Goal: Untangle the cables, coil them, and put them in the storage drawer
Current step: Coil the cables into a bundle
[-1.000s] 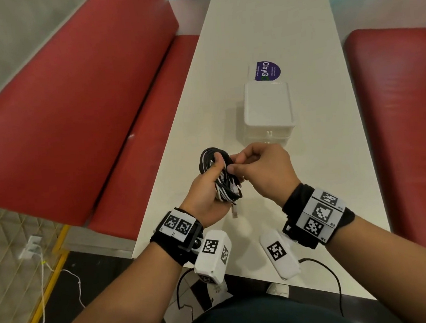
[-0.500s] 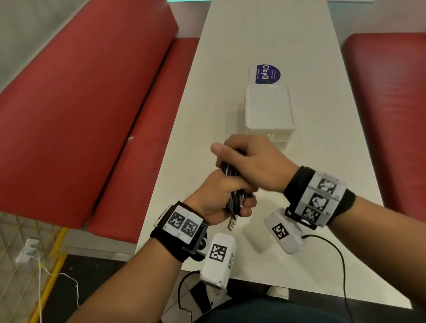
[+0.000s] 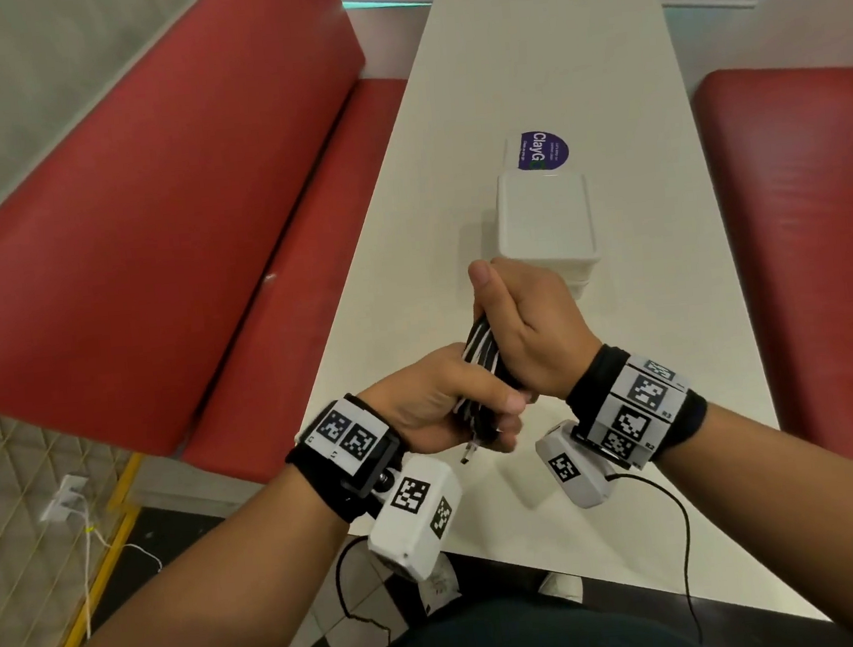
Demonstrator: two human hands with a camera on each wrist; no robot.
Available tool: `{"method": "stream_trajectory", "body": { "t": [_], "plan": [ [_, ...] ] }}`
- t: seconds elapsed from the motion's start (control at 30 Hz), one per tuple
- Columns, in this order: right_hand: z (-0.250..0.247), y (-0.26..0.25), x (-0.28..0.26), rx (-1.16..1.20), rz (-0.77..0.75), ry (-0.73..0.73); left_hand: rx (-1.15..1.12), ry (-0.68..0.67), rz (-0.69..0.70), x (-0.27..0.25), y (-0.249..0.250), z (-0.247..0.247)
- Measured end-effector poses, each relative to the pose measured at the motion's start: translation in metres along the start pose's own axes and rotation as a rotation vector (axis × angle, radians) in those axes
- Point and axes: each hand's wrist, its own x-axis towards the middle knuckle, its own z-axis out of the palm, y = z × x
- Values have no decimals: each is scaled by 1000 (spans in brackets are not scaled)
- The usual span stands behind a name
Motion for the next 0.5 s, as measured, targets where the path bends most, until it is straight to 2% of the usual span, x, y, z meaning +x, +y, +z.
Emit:
{"method": "stream_trajectory", "body": {
  "t": [0.07, 0.1, 0.13, 0.2, 0.23, 0.3, 0.37, 0.43, 0.5],
  "plan": [
    [-2, 2, 0, 3, 3, -59, 94, 78, -34, 1, 4, 2],
    [-5, 4, 1, 4, -1, -130, 192, 160, -45, 2, 5, 1],
    [-8, 5, 2, 15, -1, -225, 386, 256, -38, 4, 7, -1],
    [-19, 7, 5, 50, 87, -426, 1032, 432, -9, 3, 10, -8],
    [-24, 7, 5, 45, 161, -531, 1352, 486, -1, 3, 11, -12],
    [-26, 5, 5, -58, 265, -718, 1743, 544, -1, 4, 9, -15],
    [-14, 1, 2, -191, 329, -812, 1958, 529, 5, 9, 4, -13],
    [0, 4, 1, -292, 369, -762, 2092, 490, 35, 14, 0, -11],
    [9, 7, 3, -377, 366, -690, 2042, 544, 83, 16, 1, -14]
  ]
}}
